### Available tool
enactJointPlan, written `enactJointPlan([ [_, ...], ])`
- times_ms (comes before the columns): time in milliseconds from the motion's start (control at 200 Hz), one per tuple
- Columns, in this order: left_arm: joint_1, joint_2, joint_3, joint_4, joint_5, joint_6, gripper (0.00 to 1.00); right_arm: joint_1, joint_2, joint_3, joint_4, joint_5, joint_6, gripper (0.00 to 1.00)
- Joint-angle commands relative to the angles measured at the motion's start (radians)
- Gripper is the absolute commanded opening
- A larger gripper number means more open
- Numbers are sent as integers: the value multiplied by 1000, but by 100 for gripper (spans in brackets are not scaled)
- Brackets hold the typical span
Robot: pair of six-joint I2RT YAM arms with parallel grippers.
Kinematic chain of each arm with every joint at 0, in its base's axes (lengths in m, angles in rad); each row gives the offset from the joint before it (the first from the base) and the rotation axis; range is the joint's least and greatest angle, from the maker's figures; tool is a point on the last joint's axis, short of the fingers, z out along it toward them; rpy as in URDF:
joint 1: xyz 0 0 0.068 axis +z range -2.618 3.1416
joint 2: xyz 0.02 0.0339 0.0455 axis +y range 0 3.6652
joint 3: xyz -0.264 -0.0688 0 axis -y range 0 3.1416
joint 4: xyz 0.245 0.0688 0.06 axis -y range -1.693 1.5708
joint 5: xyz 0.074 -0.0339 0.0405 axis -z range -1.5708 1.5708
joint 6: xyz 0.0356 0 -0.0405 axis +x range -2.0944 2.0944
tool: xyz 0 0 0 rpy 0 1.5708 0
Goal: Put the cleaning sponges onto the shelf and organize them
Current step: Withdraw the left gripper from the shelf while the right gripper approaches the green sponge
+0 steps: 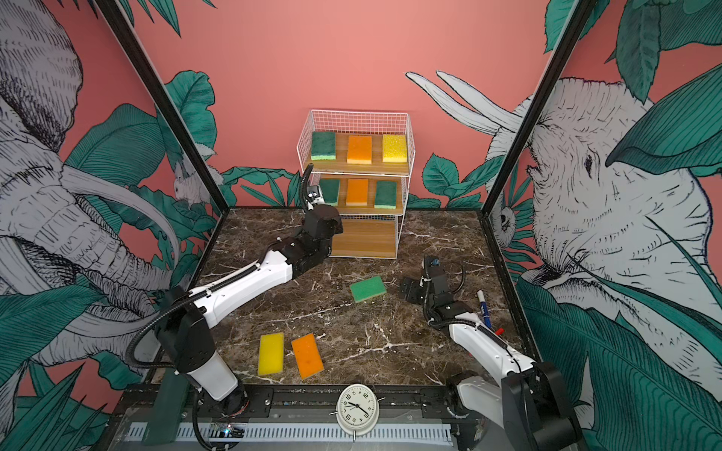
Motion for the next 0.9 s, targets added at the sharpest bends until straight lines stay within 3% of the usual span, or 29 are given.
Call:
enactJointPlan([
  [0,2,-87,-47,-90,-7,-8,42,-2,-5,23,1,-23,7,92],
  [190,2,-184,-118,-214,22,-3,48,21,-17,48,-62,0,44,90],
  [500,8,-340,-290,-287,62,39,57,195,23,148,-172,158,148,90],
  [680,95,-412,-445,-292,208,-10,54,319,32,212,-278,352,226,89],
  [895,136,-423,-577,-241,301,-49,50,398,126,256,-286,371,319,89],
])
